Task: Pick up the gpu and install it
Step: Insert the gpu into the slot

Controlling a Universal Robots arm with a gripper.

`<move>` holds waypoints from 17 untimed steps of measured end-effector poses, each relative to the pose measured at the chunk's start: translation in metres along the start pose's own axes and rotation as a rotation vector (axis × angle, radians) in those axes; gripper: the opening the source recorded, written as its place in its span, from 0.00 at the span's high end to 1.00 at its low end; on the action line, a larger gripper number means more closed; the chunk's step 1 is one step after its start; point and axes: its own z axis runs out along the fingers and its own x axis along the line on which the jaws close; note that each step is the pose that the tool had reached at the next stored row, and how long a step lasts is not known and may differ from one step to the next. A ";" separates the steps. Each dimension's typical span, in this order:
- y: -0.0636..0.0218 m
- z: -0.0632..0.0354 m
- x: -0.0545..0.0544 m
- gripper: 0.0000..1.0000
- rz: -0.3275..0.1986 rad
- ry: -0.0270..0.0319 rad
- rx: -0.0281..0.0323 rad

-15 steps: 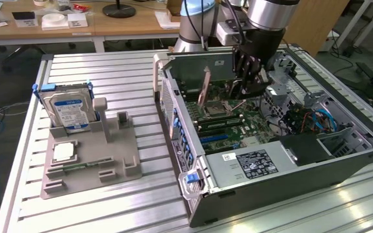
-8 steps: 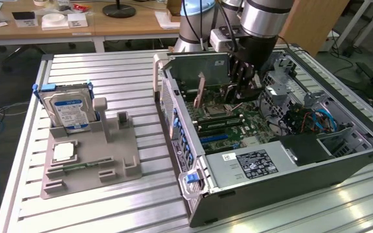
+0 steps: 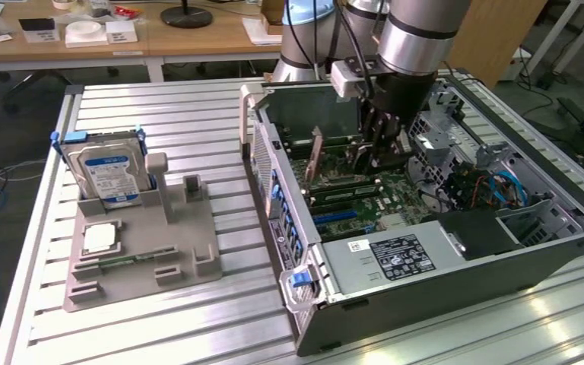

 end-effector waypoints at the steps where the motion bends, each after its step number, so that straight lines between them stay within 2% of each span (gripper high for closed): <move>1: 0.0004 0.0017 0.000 0.72 0.000 0.0001 -0.0001; 17: 0.0088 0.0270 0.003 0.72 0.000 0.0000 -0.0020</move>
